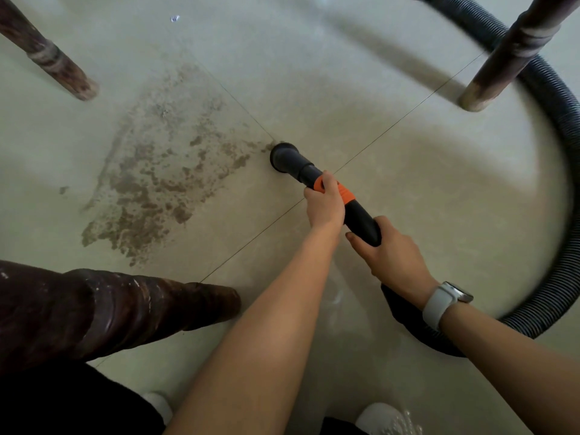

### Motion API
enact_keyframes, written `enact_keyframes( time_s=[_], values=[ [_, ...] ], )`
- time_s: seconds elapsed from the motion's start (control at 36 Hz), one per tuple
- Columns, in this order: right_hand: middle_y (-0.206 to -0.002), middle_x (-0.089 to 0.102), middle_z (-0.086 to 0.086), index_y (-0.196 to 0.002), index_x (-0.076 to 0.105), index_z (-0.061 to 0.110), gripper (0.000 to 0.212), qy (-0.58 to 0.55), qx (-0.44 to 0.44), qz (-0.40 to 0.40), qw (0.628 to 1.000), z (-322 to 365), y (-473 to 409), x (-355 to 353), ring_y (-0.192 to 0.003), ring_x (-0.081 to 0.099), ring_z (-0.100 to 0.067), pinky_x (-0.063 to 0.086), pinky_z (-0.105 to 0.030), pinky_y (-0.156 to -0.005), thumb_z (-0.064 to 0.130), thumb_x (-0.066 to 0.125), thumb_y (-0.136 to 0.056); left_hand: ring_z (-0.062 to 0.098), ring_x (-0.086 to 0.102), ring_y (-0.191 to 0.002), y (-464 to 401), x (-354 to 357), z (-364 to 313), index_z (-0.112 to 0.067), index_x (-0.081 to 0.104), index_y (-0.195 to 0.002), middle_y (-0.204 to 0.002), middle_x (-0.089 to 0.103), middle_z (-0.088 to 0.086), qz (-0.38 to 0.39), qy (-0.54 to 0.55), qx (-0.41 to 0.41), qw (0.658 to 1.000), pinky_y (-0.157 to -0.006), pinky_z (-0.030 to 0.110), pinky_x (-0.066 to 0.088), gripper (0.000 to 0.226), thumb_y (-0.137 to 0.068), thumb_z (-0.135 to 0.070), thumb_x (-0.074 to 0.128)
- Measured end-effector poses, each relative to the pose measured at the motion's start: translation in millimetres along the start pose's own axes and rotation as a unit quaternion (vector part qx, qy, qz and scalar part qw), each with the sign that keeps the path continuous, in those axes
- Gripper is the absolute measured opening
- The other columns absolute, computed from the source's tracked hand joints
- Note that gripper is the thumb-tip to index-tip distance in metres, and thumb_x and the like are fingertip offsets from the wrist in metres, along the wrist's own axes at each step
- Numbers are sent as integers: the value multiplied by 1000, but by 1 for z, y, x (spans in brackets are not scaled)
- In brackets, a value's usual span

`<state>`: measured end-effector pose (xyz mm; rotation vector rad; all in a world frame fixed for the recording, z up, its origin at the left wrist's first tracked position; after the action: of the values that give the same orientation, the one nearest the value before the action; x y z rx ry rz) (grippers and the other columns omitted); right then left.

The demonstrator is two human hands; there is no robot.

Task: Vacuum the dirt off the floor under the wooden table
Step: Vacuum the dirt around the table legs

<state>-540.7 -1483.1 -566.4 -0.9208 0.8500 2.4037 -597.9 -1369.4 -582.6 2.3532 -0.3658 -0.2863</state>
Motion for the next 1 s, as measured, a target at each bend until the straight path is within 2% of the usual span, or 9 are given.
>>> enact_keyframes(
  time_s=[0.25, 0.33, 0.5, 0.72, 0.81, 0.92, 1.0],
  values=[
    [-79, 63, -7, -101, 48, 20, 30, -29, 15, 9, 999, 6, -24, -5, -65, 65, -28, 55, -45, -68, 47, 56, -89, 34, 52, -114, -19, 10, -19, -10, 19, -144, -132, 46, 17, 47, -23, -2, 999, -95, 50, 50, 62, -98, -49, 34],
    [-76, 61, -5, -100, 48, 19, 28, -47, 15, 23, 999, 11, -30, -7, -60, 66, -27, 56, -42, -64, 44, 56, -91, 35, 51, -117, -26, 11, -24, -10, 18, -145, -136, 44, 16, 48, -29, -6, 998, -96, 51, 48, 64, -98, -50, 35],
    [-73, 59, -4, -102, 50, 17, 30, -61, 5, 36, 997, 19, -37, -4, -58, 66, -26, 57, -41, -61, 44, 56, -91, 34, 53, -114, -37, 2, -28, -13, 20, -144, -135, 44, 15, 69, -12, -16, 997, -83, 44, 55, 62, -97, -51, 36],
    [-76, 59, -7, -104, 50, 16, 32, -61, -8, 48, 997, 25, -33, 3, -63, 65, -29, 57, -46, -64, 45, 55, -92, 33, 54, -112, -35, -10, -22, -17, 19, -145, -131, 47, 15, 73, 9, -14, 997, -84, 45, 55, 63, -97, -52, 37],
    [-79, 60, -10, -103, 50, 16, 32, -55, -17, 51, 997, 26, -30, 5, -66, 64, -30, 55, -48, -67, 45, 55, -92, 33, 54, -112, -33, -15, -17, -18, 20, -145, -132, 47, 15, 66, 21, -12, 998, -79, 43, 55, 61, -97, -52, 38],
    [-81, 62, -11, -104, 50, 13, 35, -36, -30, 68, 997, 28, -23, 10, -66, 64, -30, 54, -47, -67, 45, 54, -92, 28, 58, -101, -28, -26, -9, -13, 29, -141, -128, 51, 16, 39, 48, 2, 998, -71, 38, 55, 59, -96, -50, 40],
    [-82, 62, -11, -105, 50, 14, 33, -29, -44, 89, 995, 32, -18, 14, -68, 64, -29, 54, -42, -66, 44, 55, -92, 20, 56, -89, -24, -36, 0, -13, 29, -140, -119, 51, 13, 15, 73, 12, 997, -72, 37, 54, 55, -97, -47, 40]
  ],
)
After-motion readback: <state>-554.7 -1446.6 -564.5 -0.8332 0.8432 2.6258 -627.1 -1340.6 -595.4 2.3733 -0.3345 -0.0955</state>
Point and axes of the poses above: each hand's wrist, its own y-axis away from the middle knuckle, its own x-axis out of the palm, z = x × y, the point moved 4 cm from there along -y, towards the middle knuckle
